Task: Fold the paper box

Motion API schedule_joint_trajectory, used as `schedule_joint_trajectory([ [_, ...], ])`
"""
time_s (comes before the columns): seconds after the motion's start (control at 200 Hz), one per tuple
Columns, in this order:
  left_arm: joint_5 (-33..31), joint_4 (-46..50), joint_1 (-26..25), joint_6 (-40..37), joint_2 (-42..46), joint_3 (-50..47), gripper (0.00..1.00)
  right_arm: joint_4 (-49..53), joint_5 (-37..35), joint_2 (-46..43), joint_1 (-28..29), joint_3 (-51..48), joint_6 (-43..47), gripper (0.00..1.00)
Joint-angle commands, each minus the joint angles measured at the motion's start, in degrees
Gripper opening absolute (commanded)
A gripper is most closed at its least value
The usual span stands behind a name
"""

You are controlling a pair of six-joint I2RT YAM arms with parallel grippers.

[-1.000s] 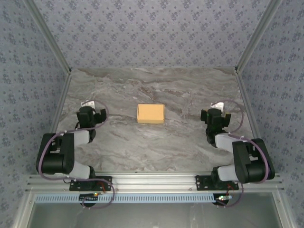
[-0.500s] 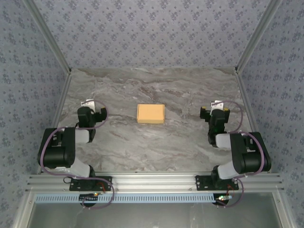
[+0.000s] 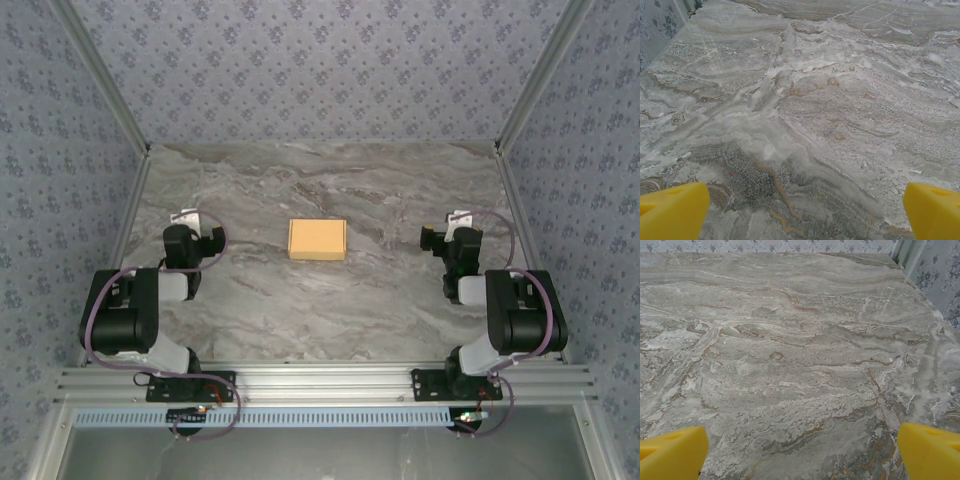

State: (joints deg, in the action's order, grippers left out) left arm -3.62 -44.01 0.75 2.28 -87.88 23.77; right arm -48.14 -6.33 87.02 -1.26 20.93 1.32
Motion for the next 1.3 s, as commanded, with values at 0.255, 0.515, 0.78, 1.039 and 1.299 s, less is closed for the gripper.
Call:
schedule_joint_trajectory([
  [0.255,1.2,-2.7,0.1,-0.9,0.0,-0.2,0.99,1.8,3.4,0.1,-0.2,1.6,0.0,0.99],
  [0.515,1.2,-2.7,0.1,-0.8,0.1,-0.2,0.99,1.8,3.5,0.1,-0.3,1.6,0.0,0.99],
  [0.78,1.2,-2.7,0.1,-0.8,0.1,-0.2,0.99,1.8,3.5,0.2,-0.2,1.6,0.0,0.99],
  [1.039,1.1,-2.7,0.1,-0.8,0.0,-0.2,0.99,1.8,3.5,0.1,-0.2,1.6,0.0,0.99],
  [1.299,1.1,-2.7,0.1,-0.8,0.0,-0.2,0.99,1.8,3.5,0.2,-0.2,1.6,0.0,0.99],
])
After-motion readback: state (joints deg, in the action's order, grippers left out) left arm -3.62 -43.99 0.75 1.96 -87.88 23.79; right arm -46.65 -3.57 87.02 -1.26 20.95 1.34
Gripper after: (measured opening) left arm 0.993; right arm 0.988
